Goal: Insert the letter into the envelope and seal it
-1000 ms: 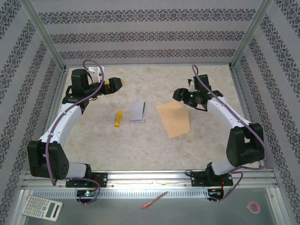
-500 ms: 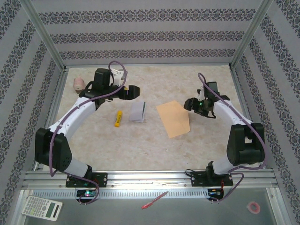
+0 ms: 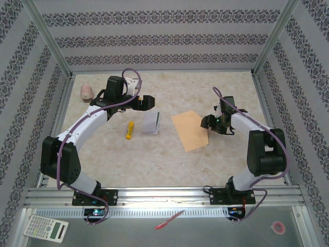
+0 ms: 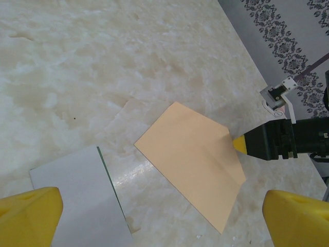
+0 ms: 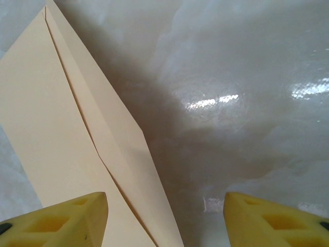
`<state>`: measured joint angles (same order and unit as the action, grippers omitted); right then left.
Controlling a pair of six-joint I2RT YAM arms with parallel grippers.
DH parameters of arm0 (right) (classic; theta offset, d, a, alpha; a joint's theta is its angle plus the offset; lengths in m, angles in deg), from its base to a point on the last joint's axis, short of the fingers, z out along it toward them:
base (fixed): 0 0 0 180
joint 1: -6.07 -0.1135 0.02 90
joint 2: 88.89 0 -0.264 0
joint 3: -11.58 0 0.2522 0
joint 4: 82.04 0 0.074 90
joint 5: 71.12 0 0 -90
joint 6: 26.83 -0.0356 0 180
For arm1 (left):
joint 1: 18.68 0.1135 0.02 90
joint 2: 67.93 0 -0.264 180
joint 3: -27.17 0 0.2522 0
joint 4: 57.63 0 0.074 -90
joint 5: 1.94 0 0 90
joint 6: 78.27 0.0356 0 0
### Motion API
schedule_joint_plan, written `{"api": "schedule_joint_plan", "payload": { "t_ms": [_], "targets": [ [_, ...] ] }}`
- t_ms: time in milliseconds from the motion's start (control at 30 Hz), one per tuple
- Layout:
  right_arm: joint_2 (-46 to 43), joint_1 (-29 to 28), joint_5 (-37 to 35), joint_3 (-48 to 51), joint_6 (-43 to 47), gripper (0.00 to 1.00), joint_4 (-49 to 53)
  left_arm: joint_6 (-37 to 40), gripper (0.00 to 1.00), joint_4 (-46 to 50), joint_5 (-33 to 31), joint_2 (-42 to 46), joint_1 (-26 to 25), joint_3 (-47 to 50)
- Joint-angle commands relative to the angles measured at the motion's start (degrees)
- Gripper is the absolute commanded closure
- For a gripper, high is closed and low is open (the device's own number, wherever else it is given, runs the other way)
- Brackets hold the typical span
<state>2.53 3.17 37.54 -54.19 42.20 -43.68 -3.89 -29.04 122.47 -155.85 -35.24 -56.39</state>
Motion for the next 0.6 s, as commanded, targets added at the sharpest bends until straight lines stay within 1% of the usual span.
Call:
{"api": "schedule_joint_plan", "payload": {
  "t_ms": [0,100,233,500,567],
  "targets": [
    [1.3,-0.9,-0.5,0.9,0.4,0.42,-2.0,0.1,0.0,0.4,0.2,-0.1,-0.5,-1.8],
    [1.9,-1.5,-0.3,1.0,0.2,0.48,-2.7,0.2,0.0,0.4,0.3,-0.1,-0.5,-1.8],
    [2.6,-2.0,-0.3,1.0,0.0,0.6,-3.4,0.2,0.0,0.5,0.4,-0.1,-0.5,-1.8],
    [3.4,-2.8,-0.9,1.1,-0.4,0.76,-4.1,0.4,0.0,0.9,0.4,0.1,-0.5,-1.7],
    [3.3,-3.2,-1.3,1.4,-0.8,0.83,-4.4,0.5,0.0,0.8,0.3,0.0,-0.5,-1.7]
  ]
}}
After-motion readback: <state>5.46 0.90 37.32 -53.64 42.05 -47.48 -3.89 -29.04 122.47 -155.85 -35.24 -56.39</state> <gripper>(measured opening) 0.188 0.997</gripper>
